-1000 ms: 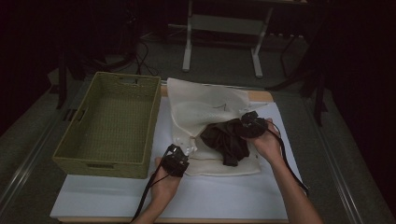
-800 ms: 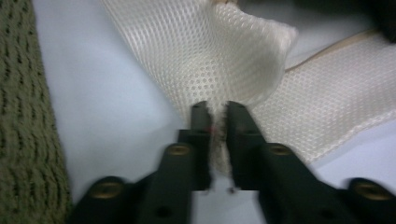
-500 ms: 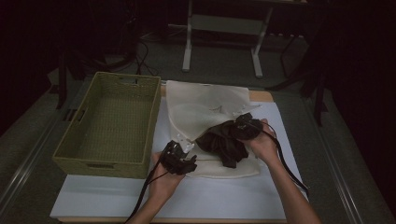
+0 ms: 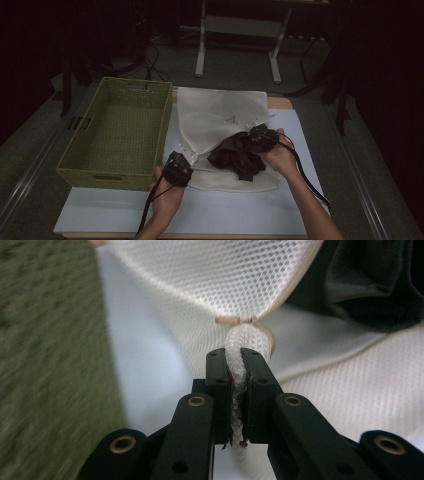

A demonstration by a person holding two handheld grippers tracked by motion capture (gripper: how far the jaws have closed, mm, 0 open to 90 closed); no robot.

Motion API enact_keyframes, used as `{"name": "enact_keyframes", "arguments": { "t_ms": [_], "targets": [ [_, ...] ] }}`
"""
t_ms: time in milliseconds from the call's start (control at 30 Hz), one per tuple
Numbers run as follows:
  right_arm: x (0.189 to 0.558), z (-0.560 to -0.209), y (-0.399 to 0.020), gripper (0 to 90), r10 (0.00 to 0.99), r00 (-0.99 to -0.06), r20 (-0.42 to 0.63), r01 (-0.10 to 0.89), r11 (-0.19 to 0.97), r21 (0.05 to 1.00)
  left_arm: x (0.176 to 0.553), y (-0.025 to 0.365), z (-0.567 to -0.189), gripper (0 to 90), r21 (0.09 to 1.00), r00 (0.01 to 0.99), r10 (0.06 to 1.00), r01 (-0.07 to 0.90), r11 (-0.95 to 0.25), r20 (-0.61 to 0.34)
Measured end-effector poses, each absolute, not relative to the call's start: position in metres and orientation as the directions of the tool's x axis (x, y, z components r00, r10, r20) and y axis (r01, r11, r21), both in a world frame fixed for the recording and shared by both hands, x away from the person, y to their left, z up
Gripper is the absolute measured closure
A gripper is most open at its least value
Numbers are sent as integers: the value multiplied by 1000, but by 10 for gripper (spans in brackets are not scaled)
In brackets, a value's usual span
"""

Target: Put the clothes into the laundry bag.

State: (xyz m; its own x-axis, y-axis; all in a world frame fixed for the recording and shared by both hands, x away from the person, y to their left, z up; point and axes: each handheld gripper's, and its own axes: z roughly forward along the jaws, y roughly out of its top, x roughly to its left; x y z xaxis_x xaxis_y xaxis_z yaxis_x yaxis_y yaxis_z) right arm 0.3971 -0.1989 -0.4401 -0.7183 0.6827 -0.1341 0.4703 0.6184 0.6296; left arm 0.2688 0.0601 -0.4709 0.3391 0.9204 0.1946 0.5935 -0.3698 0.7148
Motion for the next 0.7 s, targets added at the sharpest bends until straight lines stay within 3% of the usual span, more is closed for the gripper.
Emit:
{"name": "enact_keyframes", "arguments": {
  "t_ms": [200, 267, 333, 400, 500, 700],
  "targets": [
    [394, -437, -195, 457, 631, -770, -97, 455, 648, 611, 251, 77, -472, 839, 724, 309, 925, 584, -368, 221],
    [393, -435, -196, 371, 613, -786, -84, 445, 655, 611, 252, 79, -470, 768, 736, 324, 927, 579, -351, 187],
    [390, -433, -198, 327, 600, -797, -71, 438, 655, 615, 255, 78, -466, 638, 750, 328, 930, 570, -335, 166],
    [386, -429, -201, 288, 584, -809, -64, 427, 659, 619, 257, 74, -459, 569, 774, 346, 926, 541, -330, 153],
    [378, -424, -206, 265, 550, -834, -44, 404, 663, 630, 265, 61, -450, 493, 776, 391, 903, 508, -373, 178],
    [364, -415, -221, 246, 511, -858, -42, 354, 649, 673, 295, 41, -460, 445, 731, 422, 884, 537, -421, 198]
  ]
}}
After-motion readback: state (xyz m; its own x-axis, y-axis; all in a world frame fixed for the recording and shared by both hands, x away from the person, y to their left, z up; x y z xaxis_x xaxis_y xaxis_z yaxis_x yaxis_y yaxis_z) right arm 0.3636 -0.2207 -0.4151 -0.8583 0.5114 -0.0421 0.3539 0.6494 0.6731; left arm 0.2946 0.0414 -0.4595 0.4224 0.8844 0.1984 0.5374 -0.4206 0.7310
